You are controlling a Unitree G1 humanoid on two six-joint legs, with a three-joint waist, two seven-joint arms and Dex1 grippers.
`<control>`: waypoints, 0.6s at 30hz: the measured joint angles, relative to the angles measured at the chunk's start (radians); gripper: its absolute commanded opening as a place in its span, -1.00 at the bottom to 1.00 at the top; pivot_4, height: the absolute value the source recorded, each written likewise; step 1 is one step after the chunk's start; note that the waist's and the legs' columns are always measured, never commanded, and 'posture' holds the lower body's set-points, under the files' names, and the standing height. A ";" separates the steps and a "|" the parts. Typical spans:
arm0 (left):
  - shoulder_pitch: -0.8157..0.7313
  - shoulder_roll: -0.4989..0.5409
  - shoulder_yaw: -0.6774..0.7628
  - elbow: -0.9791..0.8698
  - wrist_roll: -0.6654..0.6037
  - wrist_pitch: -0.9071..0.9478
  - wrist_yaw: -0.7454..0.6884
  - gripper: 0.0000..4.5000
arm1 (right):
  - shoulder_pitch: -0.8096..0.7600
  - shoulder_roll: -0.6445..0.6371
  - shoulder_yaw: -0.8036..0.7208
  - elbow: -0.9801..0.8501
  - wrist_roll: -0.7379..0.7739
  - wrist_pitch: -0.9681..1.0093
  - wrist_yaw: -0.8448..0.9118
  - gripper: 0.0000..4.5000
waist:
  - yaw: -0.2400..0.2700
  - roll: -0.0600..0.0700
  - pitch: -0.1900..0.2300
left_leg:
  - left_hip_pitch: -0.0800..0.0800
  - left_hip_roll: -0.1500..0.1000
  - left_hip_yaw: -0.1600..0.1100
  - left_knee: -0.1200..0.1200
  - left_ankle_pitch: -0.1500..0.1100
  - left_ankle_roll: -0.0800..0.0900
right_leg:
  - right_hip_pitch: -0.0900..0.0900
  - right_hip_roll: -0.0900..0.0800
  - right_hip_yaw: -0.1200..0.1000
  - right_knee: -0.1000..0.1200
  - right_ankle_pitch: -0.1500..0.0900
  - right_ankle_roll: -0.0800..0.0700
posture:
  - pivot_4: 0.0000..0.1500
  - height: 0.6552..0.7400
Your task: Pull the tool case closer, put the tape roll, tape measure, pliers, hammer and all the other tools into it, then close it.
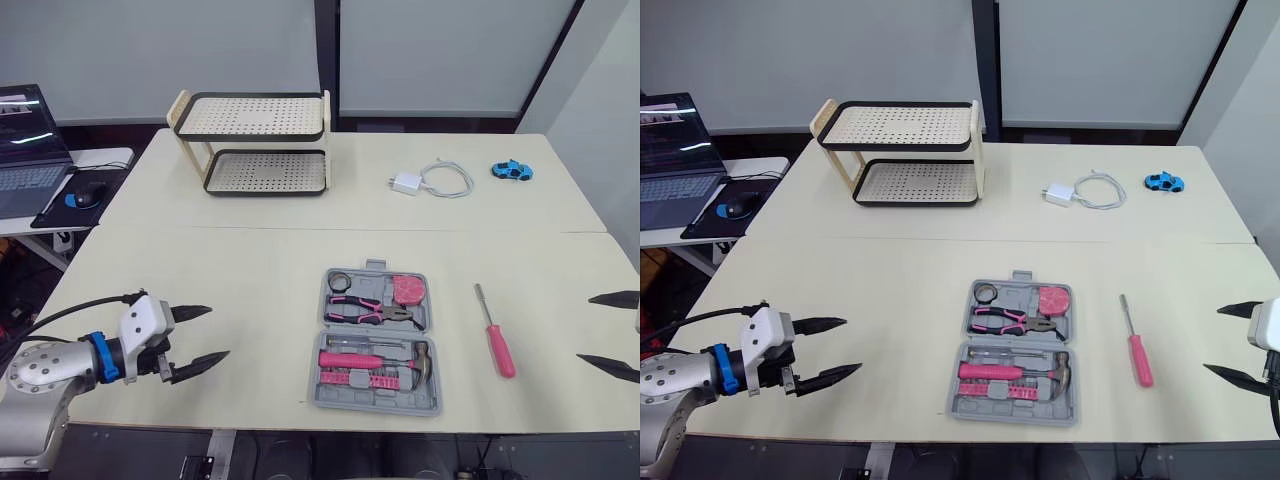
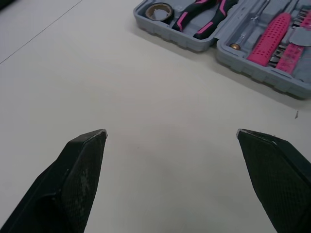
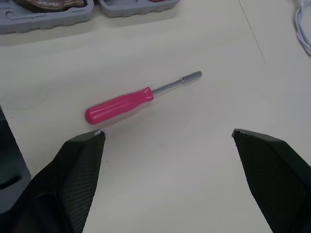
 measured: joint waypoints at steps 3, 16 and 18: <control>-0.003 0.000 -0.027 -0.082 -0.026 0.041 -0.009 0.98 | -0.038 -0.014 0.061 -0.098 0.016 0.194 -0.054 1.00 | 0.001 0.000 0.000 | 0.000 0.000 -0.001 0.000 0.000 0.000 | 0.000 0.000 -0.001 0.000 0.000 0.000 | 1.00 1.00; -0.181 0.000 -0.160 -0.260 -0.157 0.222 -0.054 0.98 | -0.271 0.297 0.337 -0.313 0.051 0.885 -0.580 1.00 | 0.003 0.000 0.000 | -0.001 0.000 -0.002 0.000 0.000 0.000 | -0.001 0.001 -0.001 0.001 0.000 0.000 | 1.00 1.00; -0.216 0.000 -0.183 -0.264 -0.164 0.242 -0.059 0.98 | -0.285 0.348 0.358 -0.311 0.043 0.920 -0.652 1.00 | 0.002 0.000 0.000 | -0.001 0.000 -0.002 0.000 0.000 0.000 | -0.001 0.001 -0.001 0.001 0.000 0.000 | 1.00 1.00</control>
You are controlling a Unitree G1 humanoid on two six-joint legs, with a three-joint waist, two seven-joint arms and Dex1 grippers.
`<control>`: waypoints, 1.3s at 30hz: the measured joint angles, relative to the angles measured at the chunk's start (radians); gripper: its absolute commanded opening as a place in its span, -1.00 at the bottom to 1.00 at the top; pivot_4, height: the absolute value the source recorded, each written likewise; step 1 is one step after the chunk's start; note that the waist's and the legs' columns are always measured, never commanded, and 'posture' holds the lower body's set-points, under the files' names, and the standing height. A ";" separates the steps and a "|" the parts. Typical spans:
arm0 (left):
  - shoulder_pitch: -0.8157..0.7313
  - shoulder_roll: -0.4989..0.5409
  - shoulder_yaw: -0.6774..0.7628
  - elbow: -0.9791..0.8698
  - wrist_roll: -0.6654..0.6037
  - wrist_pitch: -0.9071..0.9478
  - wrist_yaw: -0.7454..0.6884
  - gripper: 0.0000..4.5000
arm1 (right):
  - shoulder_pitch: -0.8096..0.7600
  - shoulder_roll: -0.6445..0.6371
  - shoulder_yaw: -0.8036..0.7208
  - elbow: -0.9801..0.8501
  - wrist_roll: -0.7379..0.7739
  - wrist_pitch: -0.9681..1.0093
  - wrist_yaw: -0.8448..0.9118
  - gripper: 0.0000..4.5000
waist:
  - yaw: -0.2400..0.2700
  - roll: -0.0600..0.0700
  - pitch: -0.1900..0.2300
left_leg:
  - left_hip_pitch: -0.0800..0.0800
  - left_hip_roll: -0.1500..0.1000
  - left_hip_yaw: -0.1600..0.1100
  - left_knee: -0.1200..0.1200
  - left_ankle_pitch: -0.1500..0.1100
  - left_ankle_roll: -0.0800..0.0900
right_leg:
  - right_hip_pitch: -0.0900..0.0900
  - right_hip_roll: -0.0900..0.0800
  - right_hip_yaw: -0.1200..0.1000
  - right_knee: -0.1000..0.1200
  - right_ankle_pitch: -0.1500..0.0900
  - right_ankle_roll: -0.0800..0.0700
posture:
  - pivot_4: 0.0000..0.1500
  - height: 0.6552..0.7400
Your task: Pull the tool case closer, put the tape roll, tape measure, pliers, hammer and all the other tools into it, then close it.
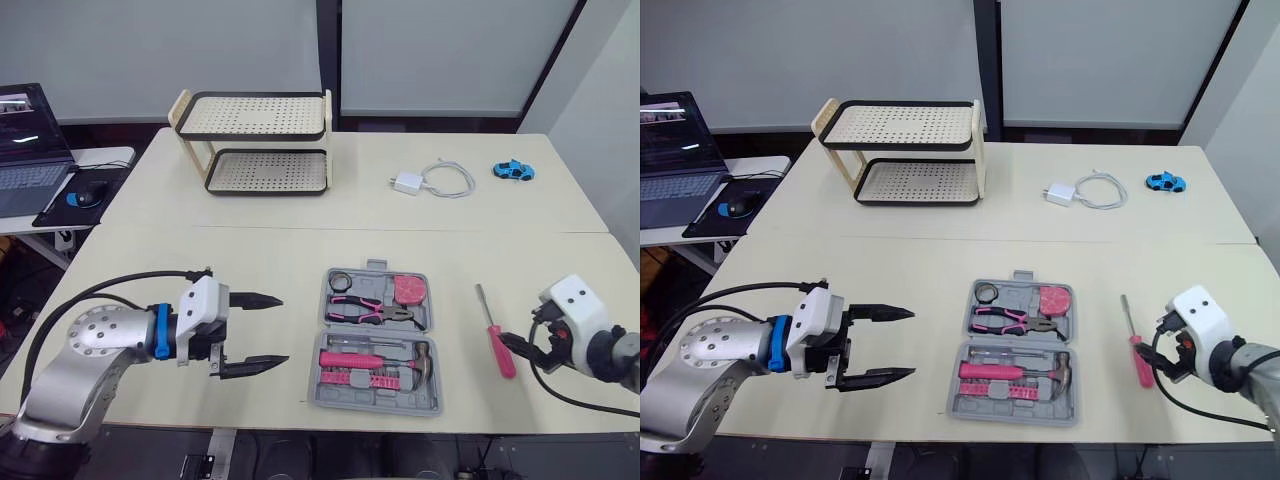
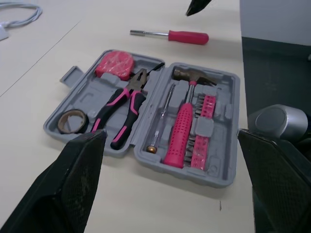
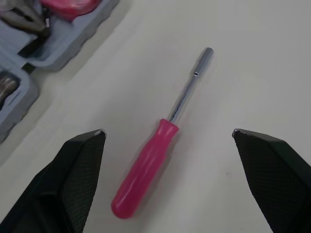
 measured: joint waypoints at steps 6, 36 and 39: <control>-0.078 -0.008 -0.051 -0.002 -0.014 0.035 -0.010 0.98 | -0.023 0.133 0.060 0.059 -0.033 0.000 -0.134 1.00 | -0.005 0.000 0.000 | 0.000 0.000 0.000 0.000 0.000 0.000 | 0.000 0.000 0.000 0.000 0.000 0.000 | 1.00 1.00; -0.133 -0.021 -0.116 0.011 0.029 0.029 0.002 1.00 | -0.046 0.359 0.087 0.010 0.010 0.038 -0.322 -0.68 | -0.021 0.002 0.000 | -0.001 0.002 -0.001 -0.001 0.000 0.000 | -0.003 0.002 0.001 0.002 0.000 0.000 | 1.00 1.00; -0.126 -0.021 -0.116 0.011 0.032 0.027 0.000 1.00 | -0.042 0.428 0.091 -0.046 0.009 0.085 -0.376 -0.68 | -0.021 0.002 0.000 | -0.001 0.002 -0.001 -0.001 0.000 0.000 | -0.003 0.002 0.001 0.002 0.000 0.000 | 1.00 1.00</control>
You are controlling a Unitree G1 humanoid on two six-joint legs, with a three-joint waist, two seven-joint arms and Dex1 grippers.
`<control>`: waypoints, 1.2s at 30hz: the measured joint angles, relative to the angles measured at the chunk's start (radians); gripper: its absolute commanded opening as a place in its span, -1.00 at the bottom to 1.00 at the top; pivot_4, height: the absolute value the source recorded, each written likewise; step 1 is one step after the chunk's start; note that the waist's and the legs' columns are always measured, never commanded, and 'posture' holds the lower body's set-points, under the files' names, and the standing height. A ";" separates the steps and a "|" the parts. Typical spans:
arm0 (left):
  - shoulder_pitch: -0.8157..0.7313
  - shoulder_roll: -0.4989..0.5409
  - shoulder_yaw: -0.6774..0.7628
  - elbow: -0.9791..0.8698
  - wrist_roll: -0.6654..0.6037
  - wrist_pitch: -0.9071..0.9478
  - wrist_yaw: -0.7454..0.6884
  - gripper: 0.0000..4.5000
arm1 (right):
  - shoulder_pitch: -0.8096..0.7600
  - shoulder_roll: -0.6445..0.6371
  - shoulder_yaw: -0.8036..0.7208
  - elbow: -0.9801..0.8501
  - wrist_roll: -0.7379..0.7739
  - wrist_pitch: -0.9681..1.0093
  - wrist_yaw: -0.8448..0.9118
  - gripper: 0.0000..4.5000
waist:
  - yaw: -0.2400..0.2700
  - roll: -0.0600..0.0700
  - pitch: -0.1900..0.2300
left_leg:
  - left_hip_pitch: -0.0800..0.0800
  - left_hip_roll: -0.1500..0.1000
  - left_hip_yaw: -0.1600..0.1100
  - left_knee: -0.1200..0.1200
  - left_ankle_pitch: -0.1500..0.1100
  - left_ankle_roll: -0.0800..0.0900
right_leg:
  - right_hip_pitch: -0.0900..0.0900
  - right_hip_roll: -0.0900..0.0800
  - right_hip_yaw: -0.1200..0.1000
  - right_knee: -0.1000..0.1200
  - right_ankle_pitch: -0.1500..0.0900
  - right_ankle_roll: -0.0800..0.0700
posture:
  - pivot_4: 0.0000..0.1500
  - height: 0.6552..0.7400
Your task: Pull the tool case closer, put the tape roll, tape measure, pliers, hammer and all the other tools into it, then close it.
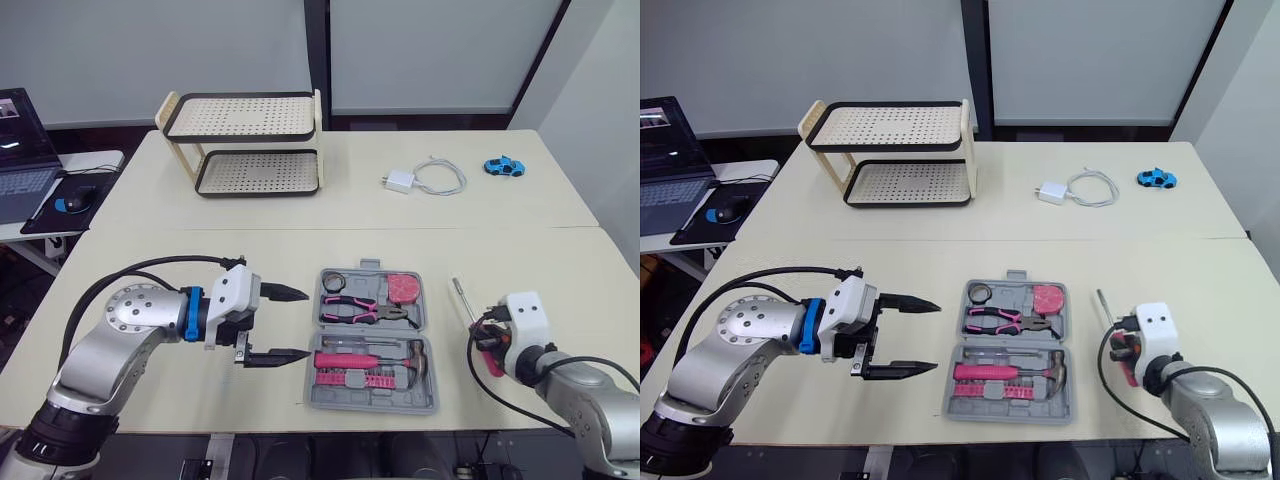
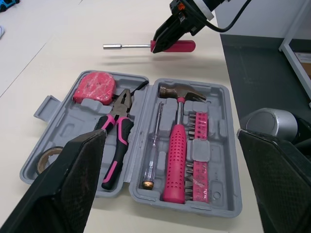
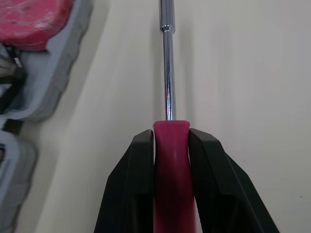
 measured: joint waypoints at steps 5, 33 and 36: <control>0.001 0.000 0.000 0.000 0.007 -0.006 -0.009 1.00 | 0.002 0.105 0.019 -0.019 -0.013 0.042 -0.101 -0.68 | -0.001 0.000 0.000 | 0.000 0.000 0.000 0.000 0.000 0.000 | -0.001 0.000 0.001 0.000 0.000 0.000 | 1.00 1.00; 0.016 -0.004 -0.017 0.007 0.031 -0.021 -0.009 1.00 | 0.021 0.182 0.054 -0.028 -0.041 0.029 -0.168 -0.53 | -0.002 0.001 0.000 | 0.000 0.001 0.001 -0.001 0.000 0.000 | -0.002 0.002 0.001 0.000 0.000 0.000 | 1.00 1.00; 0.016 -0.004 -0.018 0.007 0.032 -0.021 -0.005 1.00 | 0.018 0.186 0.050 -0.028 -0.040 0.030 -0.171 -0.17 | -0.002 0.001 0.000 | 0.000 0.001 0.001 -0.001 0.000 0.000 | -0.002 0.002 0.001 0.000 0.000 0.000 | 1.00 1.00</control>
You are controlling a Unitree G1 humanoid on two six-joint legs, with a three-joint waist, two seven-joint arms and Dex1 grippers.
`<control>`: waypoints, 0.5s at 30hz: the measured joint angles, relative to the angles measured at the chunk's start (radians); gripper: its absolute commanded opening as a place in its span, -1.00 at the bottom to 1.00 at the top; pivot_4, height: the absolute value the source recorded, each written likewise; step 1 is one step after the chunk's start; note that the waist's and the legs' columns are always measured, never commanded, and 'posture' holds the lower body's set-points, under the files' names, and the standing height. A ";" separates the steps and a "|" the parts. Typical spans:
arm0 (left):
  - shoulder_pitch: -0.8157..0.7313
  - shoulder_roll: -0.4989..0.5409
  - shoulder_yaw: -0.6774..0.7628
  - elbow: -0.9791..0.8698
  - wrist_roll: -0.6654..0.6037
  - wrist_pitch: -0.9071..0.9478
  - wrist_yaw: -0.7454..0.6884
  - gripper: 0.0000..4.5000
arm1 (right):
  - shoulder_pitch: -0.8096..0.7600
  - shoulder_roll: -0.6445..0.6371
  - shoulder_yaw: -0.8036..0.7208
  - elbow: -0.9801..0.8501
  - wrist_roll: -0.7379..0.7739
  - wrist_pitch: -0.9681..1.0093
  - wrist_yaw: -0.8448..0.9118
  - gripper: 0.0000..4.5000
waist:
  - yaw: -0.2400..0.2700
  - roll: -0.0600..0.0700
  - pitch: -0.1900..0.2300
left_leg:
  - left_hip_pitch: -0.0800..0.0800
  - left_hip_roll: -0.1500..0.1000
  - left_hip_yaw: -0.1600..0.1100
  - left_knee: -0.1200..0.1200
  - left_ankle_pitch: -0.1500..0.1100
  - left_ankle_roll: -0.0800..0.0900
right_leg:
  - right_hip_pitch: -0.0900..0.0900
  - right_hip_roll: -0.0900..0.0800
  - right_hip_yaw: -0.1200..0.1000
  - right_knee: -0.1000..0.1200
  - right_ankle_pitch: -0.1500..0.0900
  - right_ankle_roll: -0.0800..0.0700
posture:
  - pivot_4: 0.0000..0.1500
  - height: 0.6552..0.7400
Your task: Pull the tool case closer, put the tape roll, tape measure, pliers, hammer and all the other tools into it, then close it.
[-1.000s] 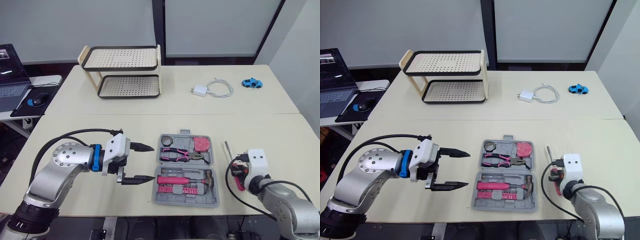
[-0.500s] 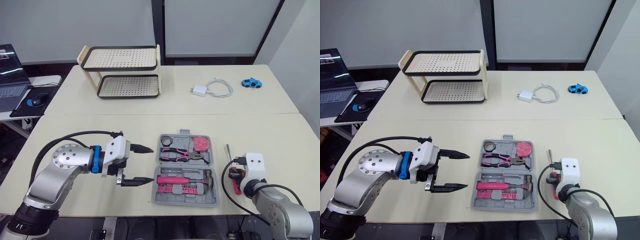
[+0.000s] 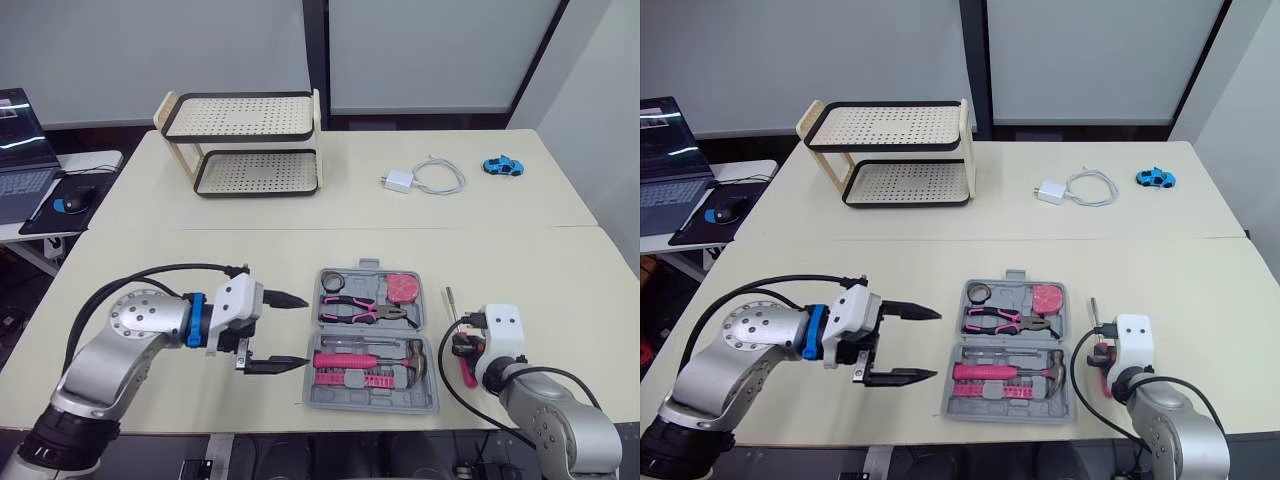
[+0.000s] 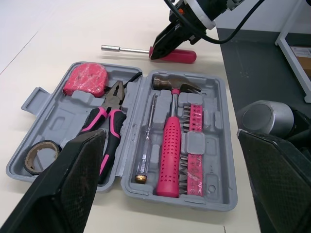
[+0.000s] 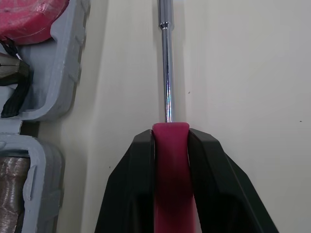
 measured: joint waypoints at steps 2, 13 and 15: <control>0.000 0.000 0.000 0.000 0.000 0.000 0.006 1.00 | -0.004 0.011 -0.015 -0.004 0.001 0.005 -0.002 0.12 | 0.000 0.000 0.000 | 0.000 0.000 0.000 0.000 0.000 0.000 | 0.000 0.000 0.000 0.000 0.000 0.000 | 1.00 1.00; 0.002 0.000 0.002 0.000 0.002 0.000 0.021 1.00 | -0.053 -0.011 -0.148 -0.219 0.117 0.194 0.073 0.99 | 0.000 0.001 0.000 | 0.000 0.000 0.001 0.000 0.000 0.000 | 0.000 0.000 0.001 0.000 0.000 0.000 | 1.00 1.00; 0.006 0.002 0.002 0.000 0.002 0.000 0.021 1.00 | -0.059 -0.083 -0.158 -0.247 0.138 0.214 0.118 0.99 | 0.000 0.001 0.000 | 0.000 0.000 0.000 0.000 0.000 0.000 | 0.000 0.000 0.001 0.000 0.000 0.000 | 1.00 1.00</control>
